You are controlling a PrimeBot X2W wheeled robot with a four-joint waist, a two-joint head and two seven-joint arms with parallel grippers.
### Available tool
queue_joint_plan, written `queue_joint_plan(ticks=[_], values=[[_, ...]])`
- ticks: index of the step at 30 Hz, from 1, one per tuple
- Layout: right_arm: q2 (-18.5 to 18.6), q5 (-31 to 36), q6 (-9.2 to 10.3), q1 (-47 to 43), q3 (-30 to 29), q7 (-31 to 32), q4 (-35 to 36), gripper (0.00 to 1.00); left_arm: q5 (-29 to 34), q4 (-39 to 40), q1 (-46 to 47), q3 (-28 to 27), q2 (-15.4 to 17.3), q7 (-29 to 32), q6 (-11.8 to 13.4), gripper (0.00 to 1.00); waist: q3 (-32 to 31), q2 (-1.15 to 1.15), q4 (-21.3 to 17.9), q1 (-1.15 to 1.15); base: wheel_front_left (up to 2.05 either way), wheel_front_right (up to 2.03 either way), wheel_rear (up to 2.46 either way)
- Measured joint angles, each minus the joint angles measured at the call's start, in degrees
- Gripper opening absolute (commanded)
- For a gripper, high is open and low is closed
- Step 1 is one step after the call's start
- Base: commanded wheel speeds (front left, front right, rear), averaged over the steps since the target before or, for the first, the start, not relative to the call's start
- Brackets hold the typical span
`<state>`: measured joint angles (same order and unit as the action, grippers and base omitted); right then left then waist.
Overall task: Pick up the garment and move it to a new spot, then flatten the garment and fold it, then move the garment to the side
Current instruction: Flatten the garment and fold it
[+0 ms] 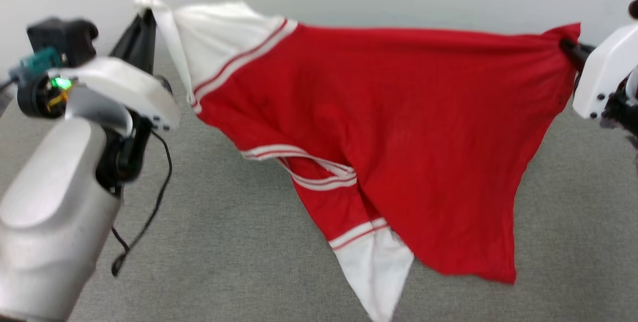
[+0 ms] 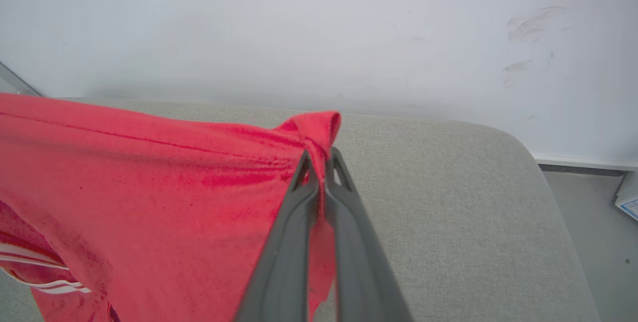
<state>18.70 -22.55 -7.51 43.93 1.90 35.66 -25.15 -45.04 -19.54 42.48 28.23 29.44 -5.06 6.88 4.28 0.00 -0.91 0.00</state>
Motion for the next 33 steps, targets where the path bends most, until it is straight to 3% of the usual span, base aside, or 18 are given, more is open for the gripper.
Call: queue_joint_plan(ticks=[9, 22, 33], values=[[-0.5, 2.4, -0.02, 10.5, 0.5, -4.1, -2.4, 0.0, 1.5, -11.5, 18.6, -0.9, -1.6, 1.4, -2.1, 0.0, 5.1, 0.0, -2.0, 0.0, 0.0, 0.0, 0.0], [-0.5, 6.6, -0.03, 31.8, -0.1, -13.5, -4.0, 0.0, 6.0, -16.7, 44.9, -2.1, 0.0, 0.2, -4.6, 0.0, 19.9, 0.0, -3.4, 0.01, 0.0, 0.0, 0.0], [-0.1, 7.4, -0.02, 42.7, 2.7, -20.0, -7.4, 0.0, 6.9, -18.6, 52.4, -2.1, -0.5, -0.4, -5.3, 0.0, 30.3, 0.0, -3.2, 0.01, 0.0, 0.0, 0.0]])
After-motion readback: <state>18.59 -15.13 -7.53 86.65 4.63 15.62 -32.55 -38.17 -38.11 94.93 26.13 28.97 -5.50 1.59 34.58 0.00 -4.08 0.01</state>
